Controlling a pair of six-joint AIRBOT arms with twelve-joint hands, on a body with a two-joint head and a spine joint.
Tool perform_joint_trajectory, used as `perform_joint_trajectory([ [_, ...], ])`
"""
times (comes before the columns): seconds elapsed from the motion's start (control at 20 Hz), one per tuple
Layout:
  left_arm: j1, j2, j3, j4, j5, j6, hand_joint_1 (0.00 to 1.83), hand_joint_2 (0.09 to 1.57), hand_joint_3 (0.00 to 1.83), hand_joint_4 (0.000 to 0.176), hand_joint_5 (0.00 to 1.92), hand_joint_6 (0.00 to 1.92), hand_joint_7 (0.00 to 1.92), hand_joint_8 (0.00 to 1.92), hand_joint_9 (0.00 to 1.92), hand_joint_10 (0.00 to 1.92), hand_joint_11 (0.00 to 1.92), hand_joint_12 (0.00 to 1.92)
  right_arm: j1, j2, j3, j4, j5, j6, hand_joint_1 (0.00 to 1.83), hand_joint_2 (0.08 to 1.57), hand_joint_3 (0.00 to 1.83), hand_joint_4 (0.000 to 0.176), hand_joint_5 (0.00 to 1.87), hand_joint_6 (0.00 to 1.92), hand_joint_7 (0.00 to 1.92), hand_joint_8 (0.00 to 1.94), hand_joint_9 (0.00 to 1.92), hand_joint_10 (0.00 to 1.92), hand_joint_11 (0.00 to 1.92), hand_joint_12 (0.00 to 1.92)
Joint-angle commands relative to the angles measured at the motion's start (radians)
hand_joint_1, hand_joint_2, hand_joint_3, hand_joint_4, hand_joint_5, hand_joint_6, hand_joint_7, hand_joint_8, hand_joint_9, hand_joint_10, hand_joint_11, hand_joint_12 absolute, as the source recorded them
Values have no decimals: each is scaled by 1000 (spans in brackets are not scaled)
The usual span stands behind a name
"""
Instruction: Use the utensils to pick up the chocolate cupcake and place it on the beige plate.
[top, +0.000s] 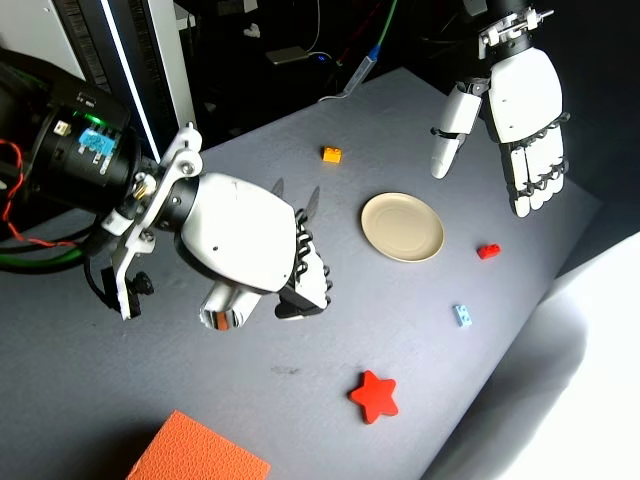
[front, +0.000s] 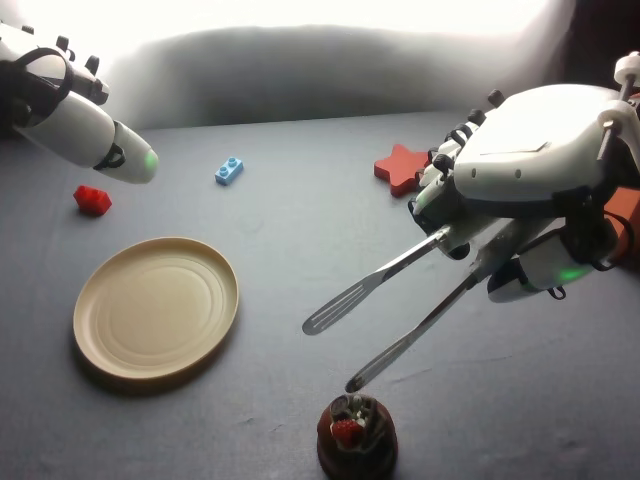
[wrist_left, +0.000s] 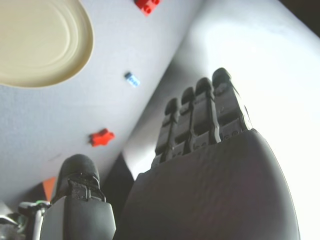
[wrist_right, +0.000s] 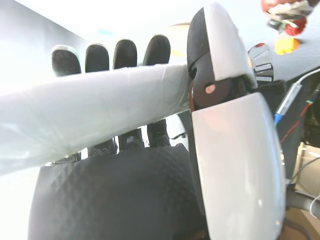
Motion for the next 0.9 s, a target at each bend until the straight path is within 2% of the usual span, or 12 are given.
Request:
perform_joint_trajectory([
  [0.0, -10, 10, -1, 55, -42, 1, 36, 1110, 0, 0, 0, 0, 0, 0, 0, 0, 2, 1, 11, 7, -5, 4, 101, -1, 1016, 1281, 0, 0, 665, 1459, 368, 1462, 309, 1684, 334, 1895],
  [0.05, -10, 10, 0, 55, -38, 1, 56, 1104, 0, 0, 0, 0, 1, 0, 12, 5, 14, 6, 9, 7, -6, 4, 105, -1, 1011, 1279, 0, 0, 667, 1456, 370, 1453, 309, 1684, 331, 1898],
  [0.1, -10, 10, 1, 55, -38, 1, 48, 1104, 0, 0, 0, 0, 4, 2, 19, 7, 20, 10, 4, 6, -7, 4, 112, -1, 960, 1196, 0, 0, 469, 1174, 372, 1424, 304, 1660, 311, 1890],
  [0.15, -10, 10, 1, 55, -37, -2, 35, 1105, 0, 0, 0, 0, 3, 1, 19, 6, 25, 13, -5, 4, -7, 4, 123, -6, 960, 1172, 0, 0, 439, 1056, 369, 1413, 295, 1655, 292, 1899],
  [0.2, -10, 10, 1, 55, -36, -5, 30, 1106, 0, 0, 0, 0, 0, 0, 3, 0, 11, 8, -15, 1, -7, 4, 133, -12, 970, 1267, 4, 0, 603, 1402, 352, 1456, 286, 1686, 306, 1915],
  [0.25, -10, 10, 1, 55, -36, -5, 39, 1104, 0, 0, 0, 0, 0, 0, 12, 4, 27, 16, -22, -3, -7, 4, 134, -13, 964, 1297, 5, 0, 620, 1497, 341, 1484, 279, 1705, 308, 1920],
  [0.3, -10, 10, 2, 55, -36, -5, 38, 1106, 0, 0, 0, 0, 0, 0, 2, 0, 16, 12, -28, -9, -7, 4, 134, -11, 968, 1295, 0, 0, 641, 1491, 361, 1475, 302, 1690, 335, 1902],
  [0.35, -10, 10, 1, 55, -34, -5, 22, 1111, 2, 0, 0, 0, 0, 0, 0, 0, 2, 2, -30, -12, -7, 4, 134, 2, 924, 1216, 0, 0, 464, 1188, 357, 1451, 301, 1668, 320, 1897],
  [0.4, -10, 10, 1, 55, -33, -5, 33, 1110, 1, 0, 0, 0, 0, 0, 0, 0, 2, 1, -30, -15, -7, 4, 133, 20, 945, 1177, 0, 0, 449, 1066, 352, 1457, 295, 1668, 300, 1897],
  [0.55, -10, 10, 1, 55, -33, -6, 52, 1109, 0, 0, 0, 0, 0, 0, 0, 0, 4, 2, -30, -20, -9, 4, 124, 46, 953, 1165, 0, 0, 421, 1048, 340, 1433, 286, 1649, 306, 1854],
  [0.65, -10, 10, 2, 55, -33, -8, 62, 1107, 0, 0, 0, 0, 0, 0, 0, 0, 11, 6, -30, -21, -9, 4, 120, 53, 955, 1165, 0, 0, 395, 1105, 322, 1462, 270, 1670, 288, 1887],
  [0.85, -10, 10, 3, 55, -29, -9, 66, 1102, 0, 0, 0, 0, 0, 0, 7, 3, 11, 7, -29, -21, -9, 4, 120, 70, 923, 1161, 2, 0, 420, 1082, 325, 1440, 269, 1646, 297, 1837],
])
